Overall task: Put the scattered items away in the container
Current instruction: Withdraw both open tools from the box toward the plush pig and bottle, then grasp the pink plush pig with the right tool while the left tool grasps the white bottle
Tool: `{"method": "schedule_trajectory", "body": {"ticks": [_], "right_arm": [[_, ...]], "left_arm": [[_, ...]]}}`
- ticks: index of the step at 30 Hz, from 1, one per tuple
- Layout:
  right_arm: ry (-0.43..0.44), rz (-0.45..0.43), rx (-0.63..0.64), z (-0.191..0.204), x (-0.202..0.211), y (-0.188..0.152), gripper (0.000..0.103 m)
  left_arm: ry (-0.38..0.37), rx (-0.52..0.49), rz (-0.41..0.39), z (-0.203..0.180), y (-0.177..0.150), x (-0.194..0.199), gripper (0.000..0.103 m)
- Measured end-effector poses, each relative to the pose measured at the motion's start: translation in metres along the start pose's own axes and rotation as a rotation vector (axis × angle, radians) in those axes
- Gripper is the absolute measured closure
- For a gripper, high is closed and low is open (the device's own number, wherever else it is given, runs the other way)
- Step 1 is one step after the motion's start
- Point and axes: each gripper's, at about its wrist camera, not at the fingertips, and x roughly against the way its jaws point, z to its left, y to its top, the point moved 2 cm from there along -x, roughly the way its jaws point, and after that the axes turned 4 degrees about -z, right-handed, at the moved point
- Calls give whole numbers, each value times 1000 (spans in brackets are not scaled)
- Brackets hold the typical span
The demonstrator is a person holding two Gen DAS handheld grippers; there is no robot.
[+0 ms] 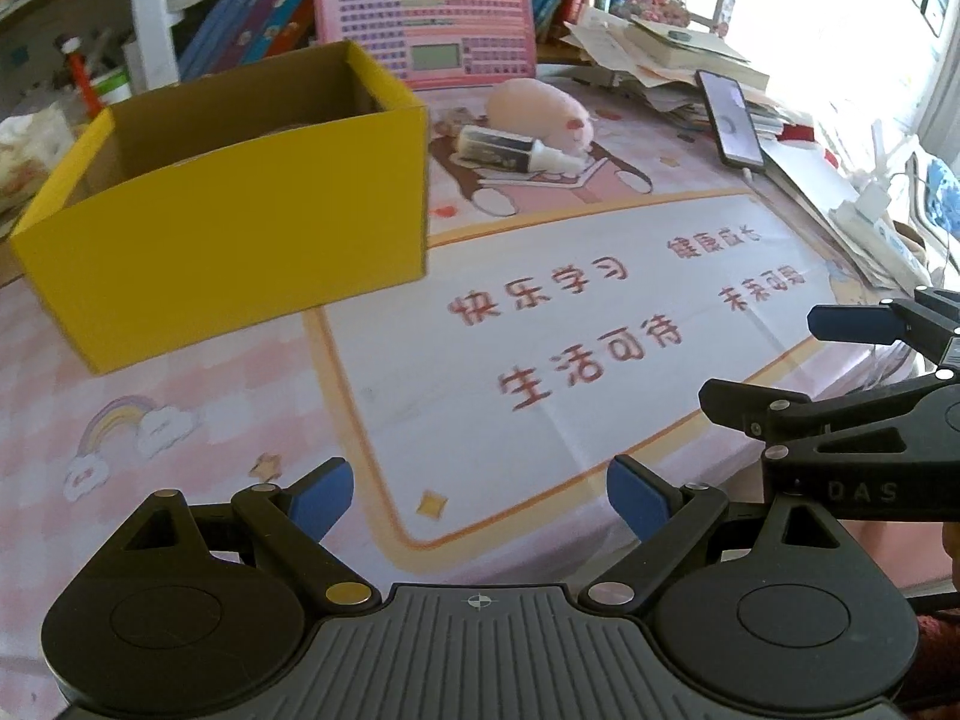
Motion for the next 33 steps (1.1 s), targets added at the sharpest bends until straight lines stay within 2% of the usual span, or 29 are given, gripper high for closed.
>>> {"method": "schedule_trajectory", "body": {"ticks": [10,19,27,33], "right_arm": [[-85,-12,-39,-55,-13,9,16],[-61,-12,-31,-100,-44,31,16],[51,-53,-49,-132,-80,65,16],[138,-80,-24,-146,-116,98,17]], "left_arm": [[-61,-57,1,-42,31,-35,9],[-65,-69,-11,-73,64,-70,9],[52,-48,-24,-79,101,-100,9],[156,42,-67,-69,137,-120,9]]}}
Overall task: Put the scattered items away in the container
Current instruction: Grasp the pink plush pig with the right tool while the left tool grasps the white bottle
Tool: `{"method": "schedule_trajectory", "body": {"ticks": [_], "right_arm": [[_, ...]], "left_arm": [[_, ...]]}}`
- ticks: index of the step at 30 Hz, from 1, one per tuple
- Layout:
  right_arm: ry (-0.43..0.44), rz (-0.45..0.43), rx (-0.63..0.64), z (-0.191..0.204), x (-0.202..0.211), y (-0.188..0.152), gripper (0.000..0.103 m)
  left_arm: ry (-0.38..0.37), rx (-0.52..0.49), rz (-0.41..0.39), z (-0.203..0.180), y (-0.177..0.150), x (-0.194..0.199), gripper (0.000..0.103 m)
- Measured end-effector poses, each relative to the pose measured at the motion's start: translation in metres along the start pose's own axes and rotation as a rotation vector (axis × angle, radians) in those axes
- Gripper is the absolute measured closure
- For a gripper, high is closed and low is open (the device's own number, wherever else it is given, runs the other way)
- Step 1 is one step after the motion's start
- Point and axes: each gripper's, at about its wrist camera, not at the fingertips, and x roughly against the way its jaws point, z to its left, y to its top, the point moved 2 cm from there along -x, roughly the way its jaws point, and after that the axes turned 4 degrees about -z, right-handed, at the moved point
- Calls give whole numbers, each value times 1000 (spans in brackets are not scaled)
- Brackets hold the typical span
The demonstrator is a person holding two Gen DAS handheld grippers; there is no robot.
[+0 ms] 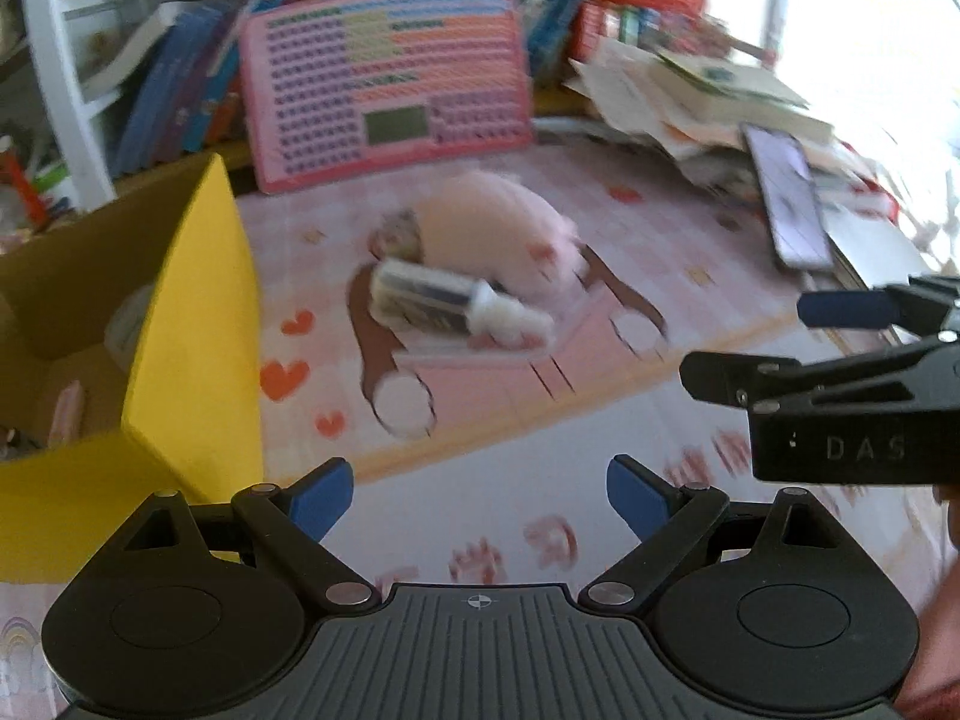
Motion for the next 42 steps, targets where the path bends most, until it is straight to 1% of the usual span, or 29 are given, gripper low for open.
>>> {"method": "schedule_trajectory", "body": {"ticks": [4,6,8,11,15,19,20,21,23,26,27,28,29,31,35,37,41,42], "right_arm": [[51,-13,21,-8,-26,20,20],[78,-18,29,-11,-41,31,28],[107,-15,33,-11,-56,40,33],[163,4,40,-8,-83,52,34],[175,-6,79,1,-113,62,34],[176,18,103,3,-141,70,33],[174,26,106,3,-147,71,27],[177,33,103,2,-152,72,24],[206,47,84,-2,-159,74,25],[274,57,47,-8,-159,73,51],[276,57,45,-9,-155,72,55],[272,52,45,-12,-150,72,56],[272,48,41,-15,-146,71,58],[269,46,13,-24,-136,66,59],[225,16,-52,-46,-111,57,59],[193,9,-59,-53,-100,52,59],[152,34,-55,-63,-94,39,59],[146,48,-56,-64,-95,36,59]], "left_arm": [[60,23,-11,-3,17,-20,9],[86,33,-19,-3,26,-30,9],[117,43,-25,-3,33,-39,9],[167,30,-28,-4,40,-50,10],[189,15,-30,-4,46,-59,10],[200,23,-26,-4,50,-68,10],[201,26,-25,-4,52,-70,10],[202,30,-23,-4,53,-73,10],[199,42,-22,-4,55,-78,10],[190,72,-23,-2,60,-86,11],[187,85,-21,-1,61,-89,12],[183,100,-17,0,62,-92,15],[177,115,-11,1,63,-96,16],[169,141,-3,3,65,-103,17],[164,165,28,3,67,-120,25],[160,202,42,5,68,-127,28],[157,262,58,11,69,-135,30],[153,272,61,12,70,-137,34]]}}
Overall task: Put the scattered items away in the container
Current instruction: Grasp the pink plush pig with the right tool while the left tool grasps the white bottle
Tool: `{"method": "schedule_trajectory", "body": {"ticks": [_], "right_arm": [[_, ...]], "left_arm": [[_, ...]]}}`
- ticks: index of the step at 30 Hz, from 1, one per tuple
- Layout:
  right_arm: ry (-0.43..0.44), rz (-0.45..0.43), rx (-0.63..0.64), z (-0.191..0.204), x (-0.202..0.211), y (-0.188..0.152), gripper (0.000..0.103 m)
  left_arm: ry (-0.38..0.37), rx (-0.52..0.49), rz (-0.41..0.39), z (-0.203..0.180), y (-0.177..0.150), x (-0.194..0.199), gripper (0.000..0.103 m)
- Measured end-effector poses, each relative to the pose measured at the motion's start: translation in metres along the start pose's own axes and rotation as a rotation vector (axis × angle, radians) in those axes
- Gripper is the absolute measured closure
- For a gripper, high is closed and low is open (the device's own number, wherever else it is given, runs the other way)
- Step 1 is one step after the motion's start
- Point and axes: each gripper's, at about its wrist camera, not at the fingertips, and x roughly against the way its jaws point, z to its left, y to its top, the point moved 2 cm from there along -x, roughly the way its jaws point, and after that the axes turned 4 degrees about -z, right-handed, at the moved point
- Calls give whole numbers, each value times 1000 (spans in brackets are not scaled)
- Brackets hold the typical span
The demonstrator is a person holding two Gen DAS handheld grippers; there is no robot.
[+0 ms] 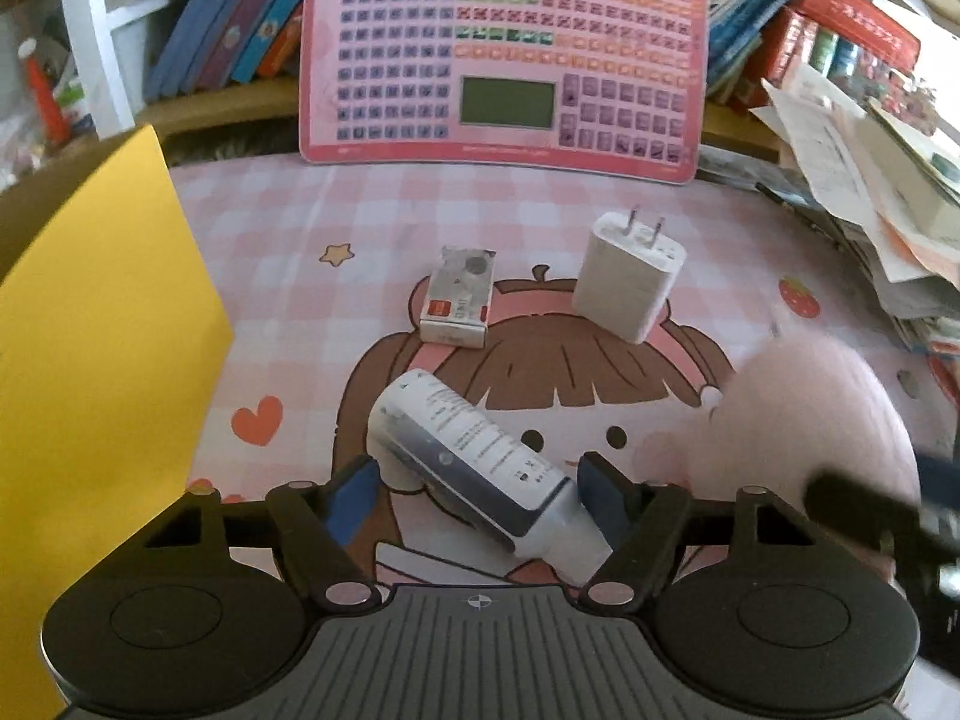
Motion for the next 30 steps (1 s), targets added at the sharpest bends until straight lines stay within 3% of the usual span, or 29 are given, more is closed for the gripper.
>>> {"method": "schedule_trajectory", "body": {"ticks": [5,10,14,17,23,30], "right_arm": [[2,4,13,1,-1,0,53],[5,22,31,3,-13,6,39],[-1,43,56,6,-26,11,32],[-10,39,58,8,-31,14,33],[-17,27,63,10,-28,12,47],[1,27,39,12,-9,3,49]], "left_arm": [[1,1,-7,-2,2,-2,43],[12,-12,-7,1,4,-1,63],[18,-23,-10,5,1,1,68],[7,-23,-6,7,-3,4,69],[-30,-46,-26,5,-11,25,70],[-66,-115,-13,1,-28,47,70]]}}
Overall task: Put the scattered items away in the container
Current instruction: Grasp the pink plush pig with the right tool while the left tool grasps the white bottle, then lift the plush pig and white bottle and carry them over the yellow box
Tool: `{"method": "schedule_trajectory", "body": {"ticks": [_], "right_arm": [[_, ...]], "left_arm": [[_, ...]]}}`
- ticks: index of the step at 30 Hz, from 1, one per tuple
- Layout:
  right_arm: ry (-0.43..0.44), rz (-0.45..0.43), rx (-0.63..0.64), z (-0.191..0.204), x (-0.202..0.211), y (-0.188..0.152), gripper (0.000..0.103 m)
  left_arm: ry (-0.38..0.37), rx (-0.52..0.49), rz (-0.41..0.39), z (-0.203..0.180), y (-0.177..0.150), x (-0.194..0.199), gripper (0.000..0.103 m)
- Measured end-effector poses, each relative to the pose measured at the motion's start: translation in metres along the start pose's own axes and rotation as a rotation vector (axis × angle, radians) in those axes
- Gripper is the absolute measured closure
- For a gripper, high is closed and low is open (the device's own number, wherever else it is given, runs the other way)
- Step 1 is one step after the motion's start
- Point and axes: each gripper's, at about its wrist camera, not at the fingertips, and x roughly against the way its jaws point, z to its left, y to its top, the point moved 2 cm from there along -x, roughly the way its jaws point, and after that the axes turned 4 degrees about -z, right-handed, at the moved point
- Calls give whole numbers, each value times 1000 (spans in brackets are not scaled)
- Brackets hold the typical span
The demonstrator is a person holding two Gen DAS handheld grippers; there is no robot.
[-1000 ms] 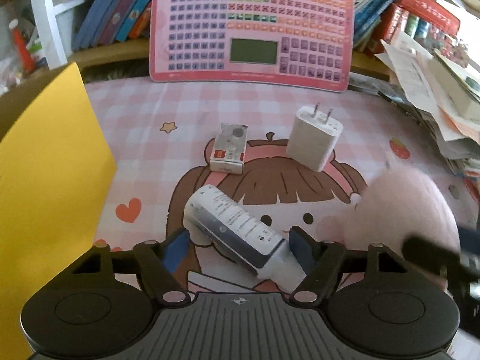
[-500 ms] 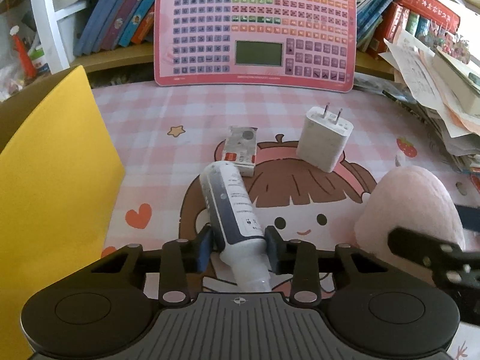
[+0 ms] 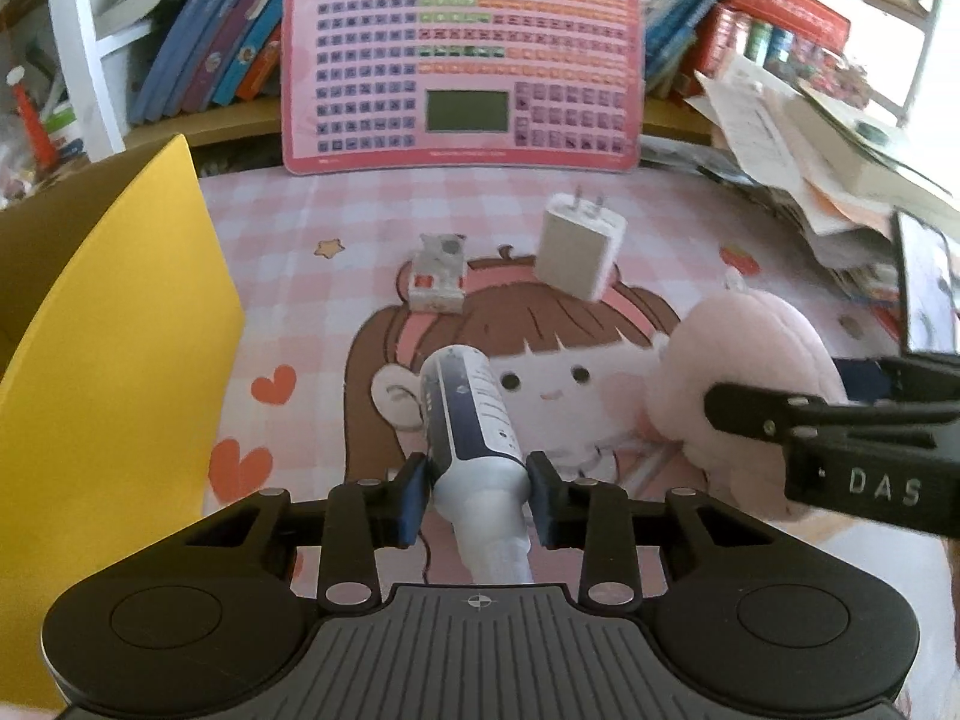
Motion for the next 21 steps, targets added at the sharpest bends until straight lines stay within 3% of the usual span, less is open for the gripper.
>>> {"method": "schedule_trajectory", "body": {"ticks": [5,17,21], "right_arm": [[7,6,10,6,8,-13,49],[4,6,11,9,2,-14,41],[4,4,22,8,0,-12,46]], "left_arm": [[17,-53,51,-2,-18,-2,70],[42,-49,35,-4,-7,-13,68],[26,-35,32,-1,-7,-12,72]]}}
